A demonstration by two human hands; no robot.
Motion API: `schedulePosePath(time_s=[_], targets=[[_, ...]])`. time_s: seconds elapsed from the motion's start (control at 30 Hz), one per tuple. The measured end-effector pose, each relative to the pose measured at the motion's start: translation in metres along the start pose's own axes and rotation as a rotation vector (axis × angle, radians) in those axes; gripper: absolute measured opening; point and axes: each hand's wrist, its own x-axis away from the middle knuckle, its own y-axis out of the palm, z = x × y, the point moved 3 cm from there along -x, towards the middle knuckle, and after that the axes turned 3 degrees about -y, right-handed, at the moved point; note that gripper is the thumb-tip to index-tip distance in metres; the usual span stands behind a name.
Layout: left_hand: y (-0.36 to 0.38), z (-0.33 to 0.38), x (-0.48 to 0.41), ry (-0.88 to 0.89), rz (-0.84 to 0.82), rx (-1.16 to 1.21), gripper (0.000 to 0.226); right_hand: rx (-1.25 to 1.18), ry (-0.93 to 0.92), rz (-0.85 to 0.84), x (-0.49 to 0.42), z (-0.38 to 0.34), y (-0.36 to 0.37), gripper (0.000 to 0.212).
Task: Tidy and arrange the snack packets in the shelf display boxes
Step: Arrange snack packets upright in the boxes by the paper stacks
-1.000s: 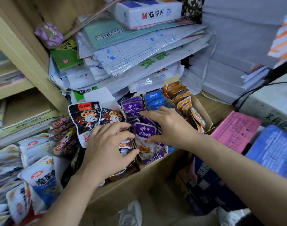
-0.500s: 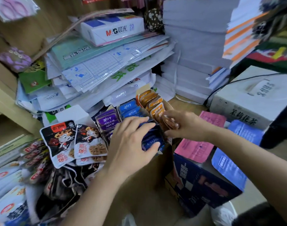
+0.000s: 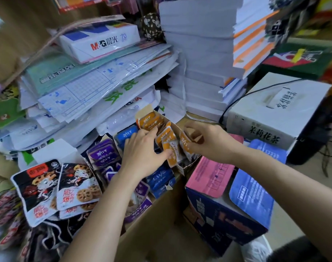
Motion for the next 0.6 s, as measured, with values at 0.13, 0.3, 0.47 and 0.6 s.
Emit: schedulePosePath(time_s=[0.13,0.3,0.47,0.6], targets=[[-0.002,0.0,-0.006,-0.007,0.039,0.096,0.062,0.141,-0.052,-0.069,0.007,-0.012,0.018,0.093],[-0.003,-0.002,-0.012,-0.052,-0.061,0.421,0.051,0.293,-0.032,0.065,0.0,-0.019,0.037,0.099],[-0.001,-0.004,-0.006,0.007,-0.141,0.323,0.041,0.106,-0.007,0.221,-0.008,-0.005,0.011,0.066],[0.002,0.001,-0.001,0.088,-0.227,0.249,0.049,-0.02,0.036,0.029,-0.013,0.012,0.006,0.068]])
